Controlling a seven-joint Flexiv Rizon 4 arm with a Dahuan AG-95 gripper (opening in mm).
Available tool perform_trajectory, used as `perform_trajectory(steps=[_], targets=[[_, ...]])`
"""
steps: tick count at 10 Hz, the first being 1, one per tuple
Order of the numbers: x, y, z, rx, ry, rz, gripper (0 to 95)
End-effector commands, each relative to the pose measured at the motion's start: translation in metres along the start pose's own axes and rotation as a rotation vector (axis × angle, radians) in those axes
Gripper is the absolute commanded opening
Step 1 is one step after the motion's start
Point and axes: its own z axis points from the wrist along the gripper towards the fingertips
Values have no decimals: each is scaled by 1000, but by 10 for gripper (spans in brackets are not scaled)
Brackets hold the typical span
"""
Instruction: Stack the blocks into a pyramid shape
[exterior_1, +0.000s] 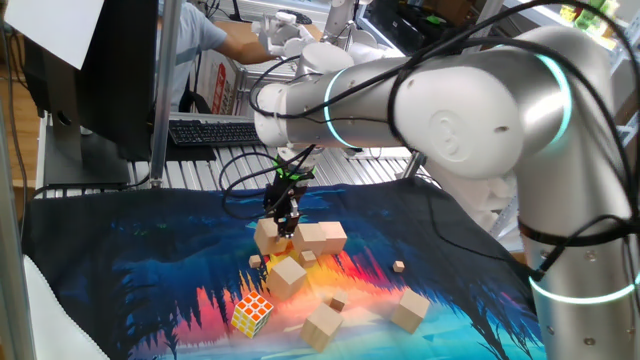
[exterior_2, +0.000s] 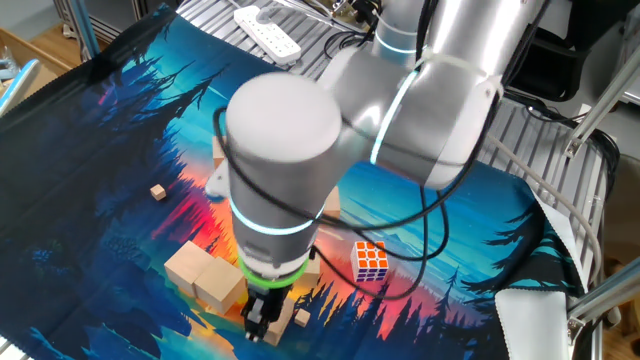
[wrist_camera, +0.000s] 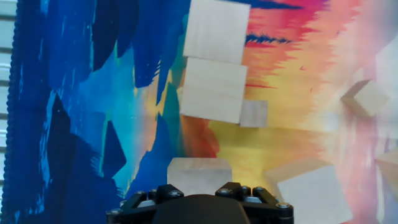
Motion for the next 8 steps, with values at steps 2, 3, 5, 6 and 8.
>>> perform_trajectory(steps=[2,3,5,6,8], targets=[[1,-2,-1,5,46,-33,0],[1,-2,-1,18,47,-30,0],[1,-2,-1,44,51,12,0],[1,-2,-1,47,49,19,0],[1,-2,-1,47,53,28,0]])
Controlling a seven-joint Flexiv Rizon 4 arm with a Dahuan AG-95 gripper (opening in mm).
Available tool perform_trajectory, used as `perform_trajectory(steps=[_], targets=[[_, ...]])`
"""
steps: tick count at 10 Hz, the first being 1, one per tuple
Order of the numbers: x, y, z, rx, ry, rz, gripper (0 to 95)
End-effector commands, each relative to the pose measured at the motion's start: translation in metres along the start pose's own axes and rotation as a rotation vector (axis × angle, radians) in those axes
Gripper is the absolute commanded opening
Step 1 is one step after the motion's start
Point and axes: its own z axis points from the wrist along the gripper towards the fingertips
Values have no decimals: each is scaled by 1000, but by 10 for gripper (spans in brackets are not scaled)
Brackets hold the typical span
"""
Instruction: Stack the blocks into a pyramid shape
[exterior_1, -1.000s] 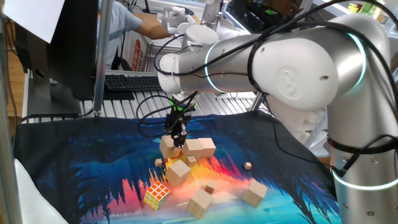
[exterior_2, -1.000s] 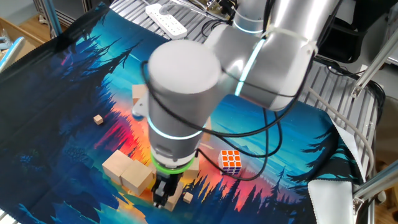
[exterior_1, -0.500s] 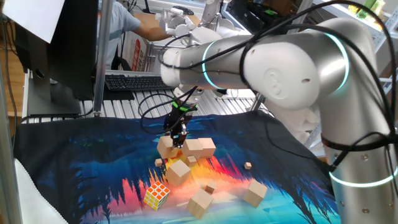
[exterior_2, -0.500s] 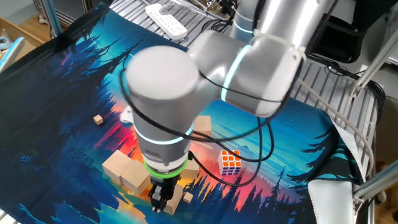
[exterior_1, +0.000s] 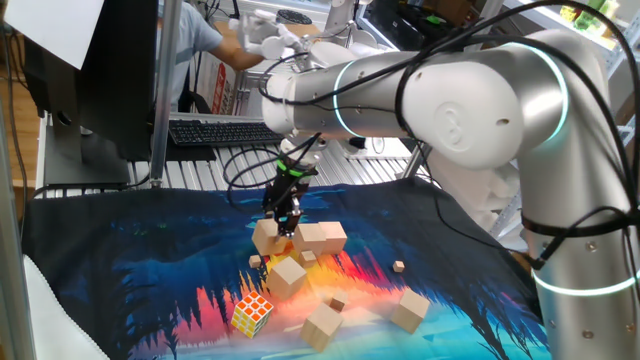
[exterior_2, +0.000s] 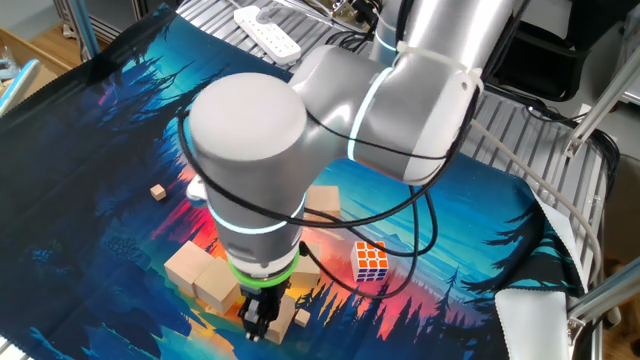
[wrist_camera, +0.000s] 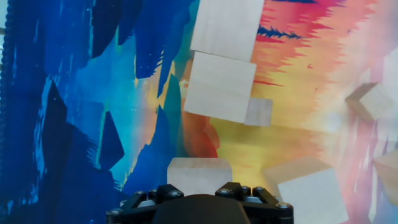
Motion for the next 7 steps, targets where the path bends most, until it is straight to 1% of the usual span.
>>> perform_trajectory(steps=[1,2,4,5,6,7], targets=[[-1,-2,-1,-12,0,11,0],[-1,-2,-1,-17,-9,-2,0],[2,-2,1,-16,-46,-12,0],[-1,1,0,-16,-49,8,0],[-6,6,0,-12,-70,35,0],[-12,11,1,-10,-82,49,0]])
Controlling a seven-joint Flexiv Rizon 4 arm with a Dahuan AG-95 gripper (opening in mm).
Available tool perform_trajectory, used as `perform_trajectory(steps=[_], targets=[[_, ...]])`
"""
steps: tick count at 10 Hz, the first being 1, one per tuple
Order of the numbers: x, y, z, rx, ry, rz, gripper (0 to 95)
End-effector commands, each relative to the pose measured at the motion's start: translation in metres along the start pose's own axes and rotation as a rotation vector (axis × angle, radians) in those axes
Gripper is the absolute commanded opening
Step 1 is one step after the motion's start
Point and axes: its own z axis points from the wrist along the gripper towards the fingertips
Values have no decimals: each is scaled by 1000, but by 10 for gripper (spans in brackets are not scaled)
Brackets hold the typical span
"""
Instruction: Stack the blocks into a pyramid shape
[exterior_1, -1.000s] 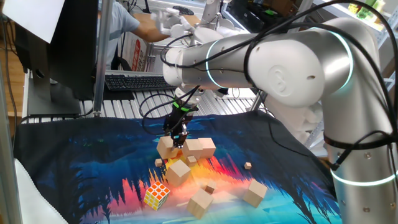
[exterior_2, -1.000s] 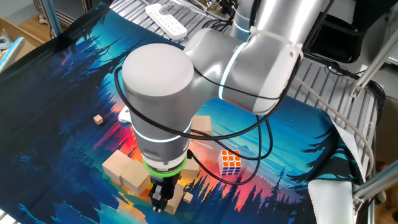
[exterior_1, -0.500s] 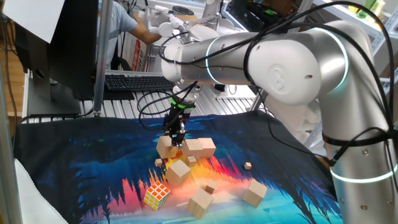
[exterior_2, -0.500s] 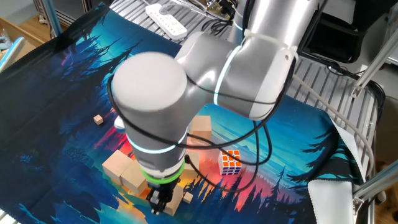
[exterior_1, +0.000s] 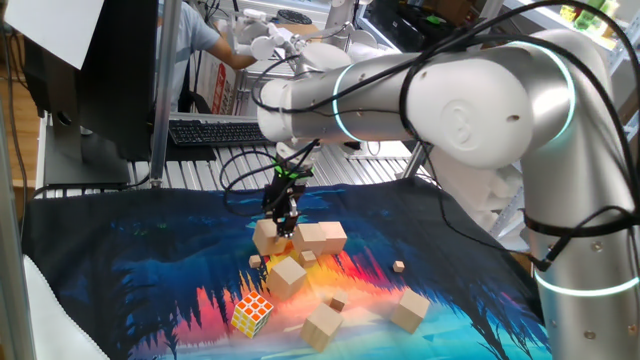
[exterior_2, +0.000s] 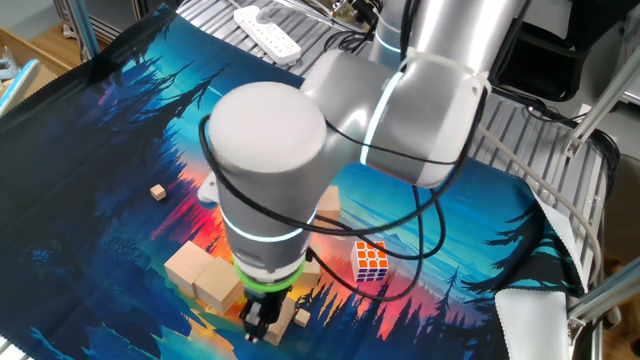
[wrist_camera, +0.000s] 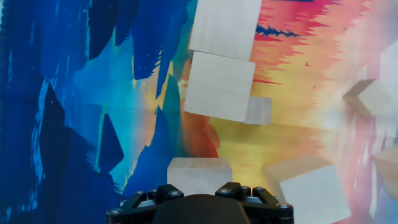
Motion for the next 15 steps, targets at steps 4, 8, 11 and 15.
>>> perform_trajectory(steps=[4,8,11,15], targets=[[-23,13,5,23,-22,94,0],[-32,9,1,28,0,99,0],[-30,1,5,26,-10,88,0],[-32,-2,6,25,-9,81,0]])
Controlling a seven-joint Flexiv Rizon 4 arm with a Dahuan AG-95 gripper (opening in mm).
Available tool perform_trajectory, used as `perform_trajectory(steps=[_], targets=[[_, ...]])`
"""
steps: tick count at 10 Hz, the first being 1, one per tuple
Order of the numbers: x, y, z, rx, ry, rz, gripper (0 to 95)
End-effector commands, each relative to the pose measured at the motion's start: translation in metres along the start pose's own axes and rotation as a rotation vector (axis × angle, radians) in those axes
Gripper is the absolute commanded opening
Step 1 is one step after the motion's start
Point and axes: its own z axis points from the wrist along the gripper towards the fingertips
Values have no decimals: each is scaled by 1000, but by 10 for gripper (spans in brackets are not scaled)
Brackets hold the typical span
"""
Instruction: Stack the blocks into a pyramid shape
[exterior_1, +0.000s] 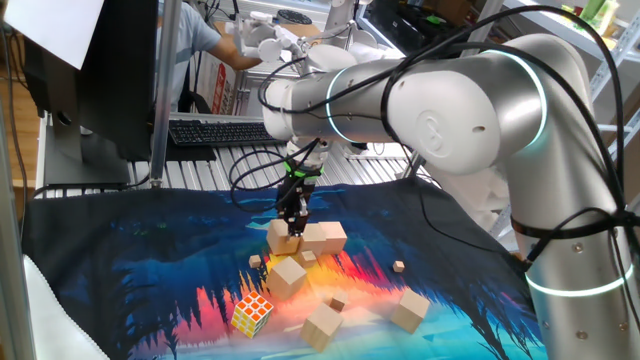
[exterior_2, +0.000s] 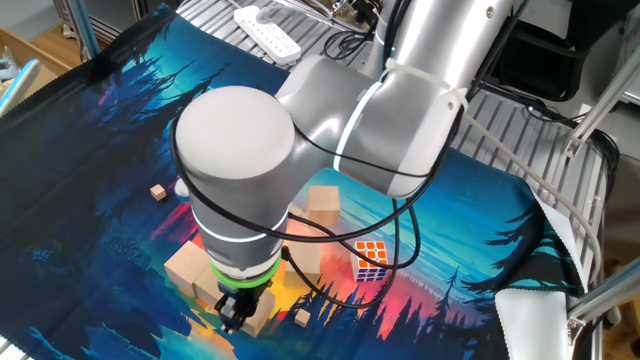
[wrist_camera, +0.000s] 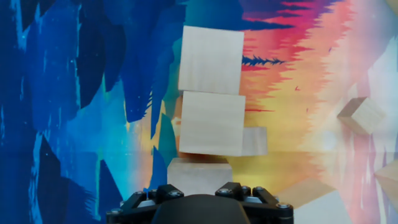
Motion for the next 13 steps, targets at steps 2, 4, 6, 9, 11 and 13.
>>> perform_trajectory(steps=[2,4,6,9,11,13], targets=[[-3,1,3,-2,1,-1,0],[-5,0,4,-3,0,7,0],[-6,-1,5,-3,1,18,0],[-8,-3,7,-5,1,39,0],[-11,-5,10,-9,3,39,0],[-13,-7,12,-13,16,40,0]])
